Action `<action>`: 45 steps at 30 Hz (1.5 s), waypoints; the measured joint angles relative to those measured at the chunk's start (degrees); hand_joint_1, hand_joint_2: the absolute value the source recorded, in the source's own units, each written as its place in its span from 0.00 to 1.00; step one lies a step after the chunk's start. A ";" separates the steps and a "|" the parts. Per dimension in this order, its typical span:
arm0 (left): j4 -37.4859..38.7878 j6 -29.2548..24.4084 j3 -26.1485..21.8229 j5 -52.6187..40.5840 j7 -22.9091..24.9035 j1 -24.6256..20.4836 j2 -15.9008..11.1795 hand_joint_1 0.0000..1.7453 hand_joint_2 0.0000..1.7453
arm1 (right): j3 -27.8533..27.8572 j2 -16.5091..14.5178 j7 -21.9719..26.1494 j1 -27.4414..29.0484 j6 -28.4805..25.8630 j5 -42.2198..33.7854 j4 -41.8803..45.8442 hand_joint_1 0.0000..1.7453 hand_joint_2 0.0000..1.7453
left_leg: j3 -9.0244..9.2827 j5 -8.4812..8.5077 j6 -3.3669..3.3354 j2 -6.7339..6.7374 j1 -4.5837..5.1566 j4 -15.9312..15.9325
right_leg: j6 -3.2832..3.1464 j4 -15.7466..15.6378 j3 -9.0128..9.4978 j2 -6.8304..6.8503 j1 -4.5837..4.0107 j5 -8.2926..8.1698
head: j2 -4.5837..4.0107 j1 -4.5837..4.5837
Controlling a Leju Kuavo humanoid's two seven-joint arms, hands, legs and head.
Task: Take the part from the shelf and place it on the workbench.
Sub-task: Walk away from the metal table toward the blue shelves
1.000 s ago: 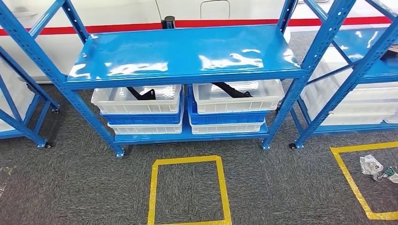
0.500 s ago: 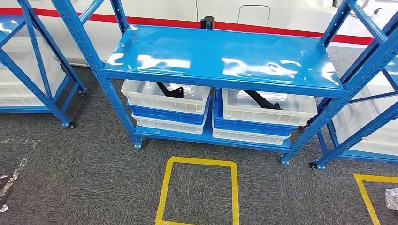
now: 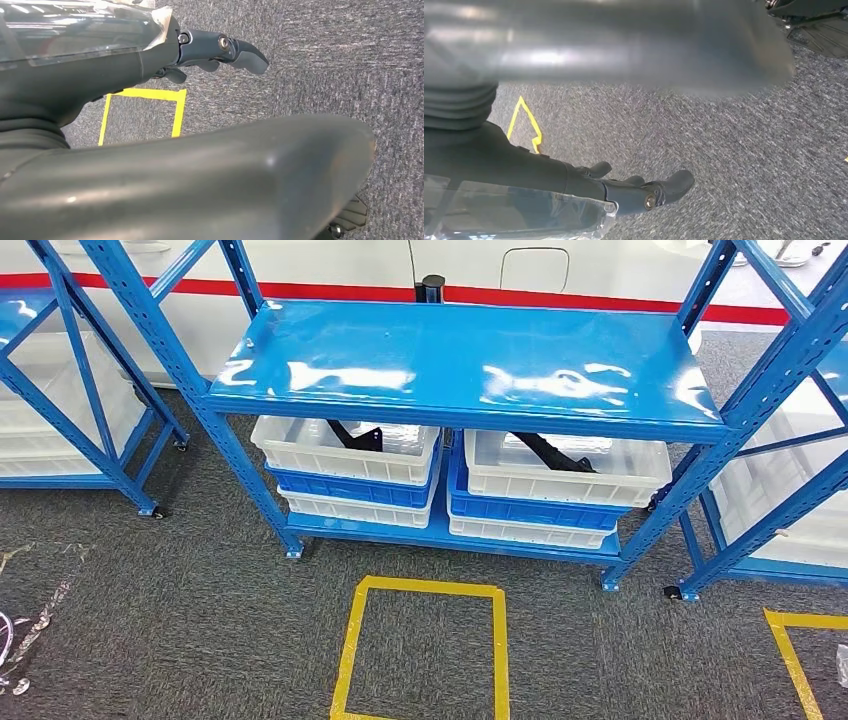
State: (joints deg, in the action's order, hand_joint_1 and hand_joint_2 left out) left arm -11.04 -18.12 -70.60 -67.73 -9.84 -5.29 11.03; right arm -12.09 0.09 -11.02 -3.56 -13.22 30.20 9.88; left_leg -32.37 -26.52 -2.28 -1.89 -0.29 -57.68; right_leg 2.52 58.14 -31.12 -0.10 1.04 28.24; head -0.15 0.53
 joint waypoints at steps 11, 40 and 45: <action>0.00 -0.16 0.00 0.16 0.86 0.00 0.00 0.00 0.25 | 0.88 -0.02 -0.09 -0.01 -0.14 0.06 0.00 0.00 0.00 | 0.04 -0.10 1.58 0.03 0.23 0.05 | -0.32 -0.01 0.07 0.00 0.12 0.07 | 0.00 -0.05; -3.35 7.22 25.37 25.27 4.26 4.90 -4.27 0.00 0.00 | 5.45 -0.36 3.30 4.21 4.69 -11.66 3.32 0.00 0.00 | 0.04 -0.15 1.55 0.03 0.30 0.00 | -0.30 -0.05 0.09 0.00 0.25 0.07 | 0.00 -0.04; -4.61 9.01 32.61 32.31 5.14 6.37 -5.36 0.00 0.00 | 6.30 -0.36 4.56 5.44 6.10 -14.74 4.60 0.00 0.00 | 0.04 -0.16 1.54 0.03 0.30 -0.01 | -0.30 -0.05 0.05 0.00 0.26 0.07 | 0.00 -0.04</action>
State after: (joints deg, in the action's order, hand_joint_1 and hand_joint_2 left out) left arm -15.65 -9.11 -37.99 -35.43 -4.70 1.09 5.67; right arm -5.79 -0.26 -6.45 1.88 -7.12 15.46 14.48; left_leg -32.34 -26.68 -0.74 -1.86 0.01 -57.68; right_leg 2.22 58.09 -31.07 -0.10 1.30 28.31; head -0.15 0.49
